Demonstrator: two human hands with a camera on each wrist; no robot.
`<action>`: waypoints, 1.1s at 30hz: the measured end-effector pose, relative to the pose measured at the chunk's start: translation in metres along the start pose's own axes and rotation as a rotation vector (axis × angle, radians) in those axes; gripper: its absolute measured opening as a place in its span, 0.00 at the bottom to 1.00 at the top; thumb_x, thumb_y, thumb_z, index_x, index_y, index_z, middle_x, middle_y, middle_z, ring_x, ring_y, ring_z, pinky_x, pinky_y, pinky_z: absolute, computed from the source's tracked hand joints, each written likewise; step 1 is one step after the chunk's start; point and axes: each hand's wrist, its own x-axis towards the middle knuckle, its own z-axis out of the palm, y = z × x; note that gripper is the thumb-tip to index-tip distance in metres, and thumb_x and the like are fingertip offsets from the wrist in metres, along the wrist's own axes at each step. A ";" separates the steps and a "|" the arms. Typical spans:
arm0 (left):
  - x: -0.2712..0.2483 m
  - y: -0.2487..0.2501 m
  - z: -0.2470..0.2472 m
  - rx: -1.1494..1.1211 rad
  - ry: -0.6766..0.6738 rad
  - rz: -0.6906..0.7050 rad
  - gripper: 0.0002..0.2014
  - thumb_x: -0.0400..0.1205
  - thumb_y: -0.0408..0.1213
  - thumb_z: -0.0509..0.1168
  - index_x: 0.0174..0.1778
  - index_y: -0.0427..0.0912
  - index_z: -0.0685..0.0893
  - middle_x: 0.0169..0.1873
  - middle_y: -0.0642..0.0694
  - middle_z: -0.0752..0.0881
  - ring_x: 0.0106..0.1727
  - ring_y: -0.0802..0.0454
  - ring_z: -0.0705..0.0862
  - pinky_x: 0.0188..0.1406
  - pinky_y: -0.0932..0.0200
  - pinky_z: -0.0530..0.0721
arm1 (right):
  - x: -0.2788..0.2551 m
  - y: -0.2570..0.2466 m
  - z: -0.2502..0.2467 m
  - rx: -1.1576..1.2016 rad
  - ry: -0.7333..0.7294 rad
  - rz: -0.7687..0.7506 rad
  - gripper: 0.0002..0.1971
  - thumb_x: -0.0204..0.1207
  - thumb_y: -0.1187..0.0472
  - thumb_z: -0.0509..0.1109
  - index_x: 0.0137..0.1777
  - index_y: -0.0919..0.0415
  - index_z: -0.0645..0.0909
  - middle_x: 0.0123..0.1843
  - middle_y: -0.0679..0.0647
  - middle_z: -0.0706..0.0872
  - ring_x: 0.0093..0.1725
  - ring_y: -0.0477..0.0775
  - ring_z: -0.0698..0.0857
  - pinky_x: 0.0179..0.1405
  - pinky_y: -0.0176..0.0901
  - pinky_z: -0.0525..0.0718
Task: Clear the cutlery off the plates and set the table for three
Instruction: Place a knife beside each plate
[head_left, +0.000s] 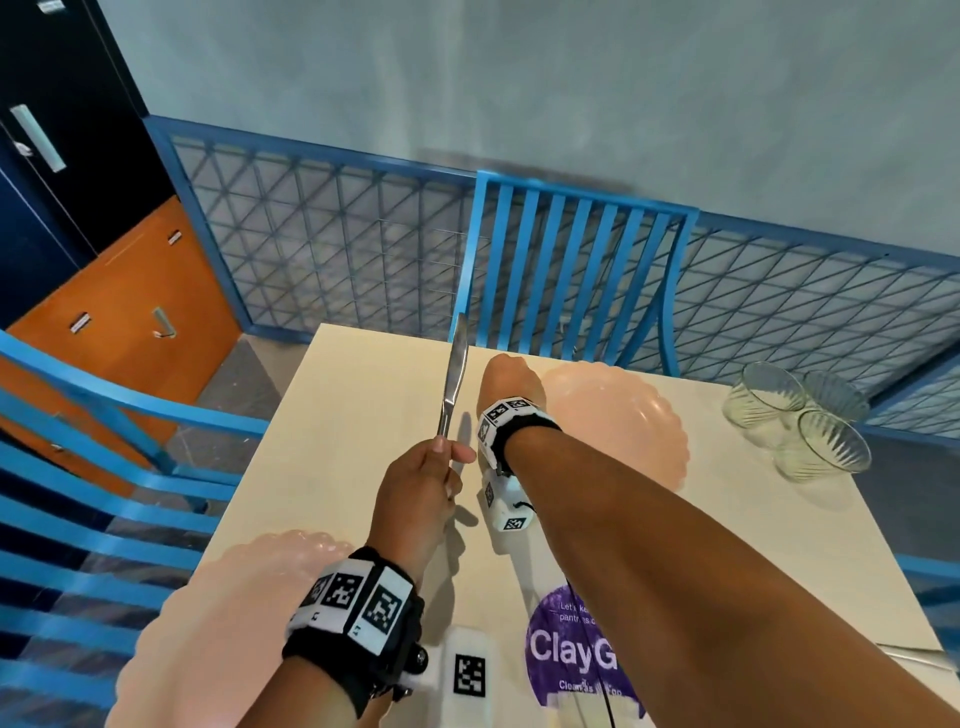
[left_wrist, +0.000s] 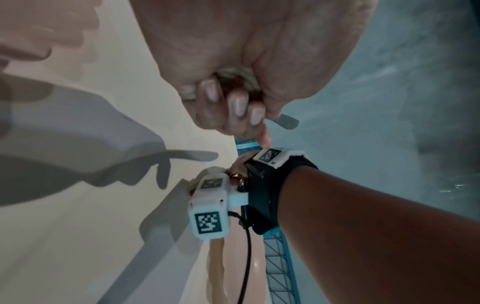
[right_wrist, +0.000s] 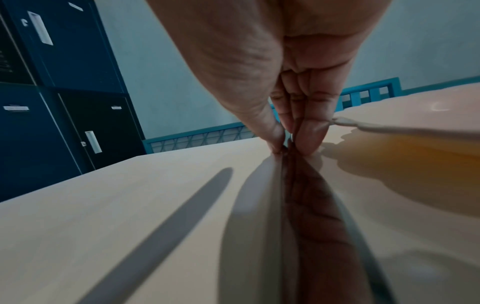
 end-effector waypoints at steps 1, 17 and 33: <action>-0.002 -0.002 0.000 -0.013 -0.002 -0.008 0.20 0.93 0.38 0.52 0.48 0.33 0.86 0.19 0.52 0.68 0.14 0.62 0.63 0.12 0.70 0.63 | 0.000 0.000 0.000 0.003 -0.004 -0.003 0.11 0.80 0.72 0.66 0.59 0.67 0.84 0.62 0.62 0.87 0.61 0.63 0.88 0.57 0.50 0.86; -0.003 -0.007 -0.013 0.013 0.014 -0.055 0.20 0.93 0.40 0.52 0.49 0.34 0.86 0.18 0.53 0.68 0.10 0.61 0.71 0.16 0.67 0.55 | 0.005 0.002 0.003 0.031 -0.006 0.012 0.09 0.80 0.71 0.66 0.57 0.66 0.85 0.58 0.62 0.89 0.57 0.63 0.90 0.54 0.49 0.87; 0.001 -0.016 -0.014 0.006 0.023 -0.034 0.20 0.93 0.41 0.52 0.46 0.38 0.87 0.17 0.55 0.68 0.14 0.60 0.62 0.18 0.68 0.56 | 0.009 0.004 0.003 0.004 -0.041 0.004 0.09 0.80 0.71 0.67 0.56 0.66 0.85 0.57 0.62 0.89 0.57 0.63 0.89 0.54 0.49 0.87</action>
